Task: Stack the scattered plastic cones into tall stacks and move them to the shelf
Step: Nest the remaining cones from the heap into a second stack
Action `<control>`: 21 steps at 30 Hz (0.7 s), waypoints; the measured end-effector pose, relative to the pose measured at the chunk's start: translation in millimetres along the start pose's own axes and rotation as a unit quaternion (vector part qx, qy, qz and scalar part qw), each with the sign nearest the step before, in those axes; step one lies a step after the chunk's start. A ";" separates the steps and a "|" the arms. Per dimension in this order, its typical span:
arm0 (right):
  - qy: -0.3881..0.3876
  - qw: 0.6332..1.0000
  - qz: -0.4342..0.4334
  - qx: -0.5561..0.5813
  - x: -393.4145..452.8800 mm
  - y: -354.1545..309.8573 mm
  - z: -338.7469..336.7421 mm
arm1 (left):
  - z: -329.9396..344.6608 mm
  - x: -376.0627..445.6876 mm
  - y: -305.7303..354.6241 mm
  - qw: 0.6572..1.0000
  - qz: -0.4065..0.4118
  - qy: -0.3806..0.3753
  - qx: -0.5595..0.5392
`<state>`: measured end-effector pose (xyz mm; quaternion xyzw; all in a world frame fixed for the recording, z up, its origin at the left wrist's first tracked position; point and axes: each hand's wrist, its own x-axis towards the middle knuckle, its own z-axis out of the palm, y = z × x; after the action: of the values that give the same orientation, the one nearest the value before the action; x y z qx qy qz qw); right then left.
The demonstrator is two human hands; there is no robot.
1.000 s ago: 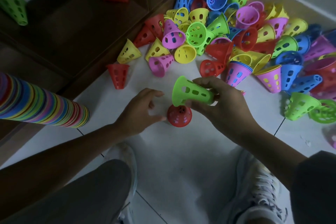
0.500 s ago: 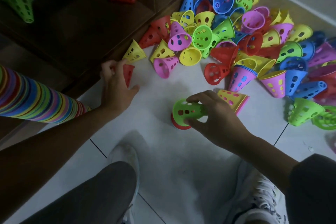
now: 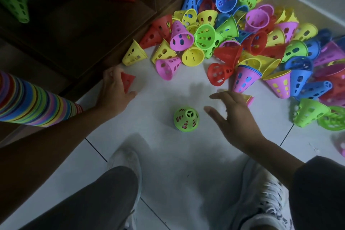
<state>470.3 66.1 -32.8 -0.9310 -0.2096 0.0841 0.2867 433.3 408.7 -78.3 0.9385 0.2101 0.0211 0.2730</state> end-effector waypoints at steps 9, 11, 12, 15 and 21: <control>0.140 0.980 0.113 -0.084 8.1 51.6 -16.2 | 1.5 -9.8 6.6 0.997 -0.016 -0.014 -0.079; 0.141 0.979 0.125 -0.084 8.4 57.6 -16.8 | 3.5 -14.2 14.3 0.993 -0.007 -0.026 -0.113; 0.139 0.978 0.129 -0.082 8.3 61.1 -16.7 | 4.2 -17.2 20.7 0.990 -0.002 -0.034 -0.137; 0.111 0.983 0.137 -0.051 5.7 70.3 -17.1 | 2.5 -28.2 43.6 0.975 0.012 -0.058 -0.216; 0.048 0.980 0.182 0.066 -5.3 71.0 -24.8 | -22.3 -49.8 71.6 0.938 -0.004 -0.141 -0.318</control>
<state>496.7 -1.7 -52.7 -0.9355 -0.0171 0.1039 0.3374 411.9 345.1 -18.3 0.7953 0.1554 -0.0465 0.5841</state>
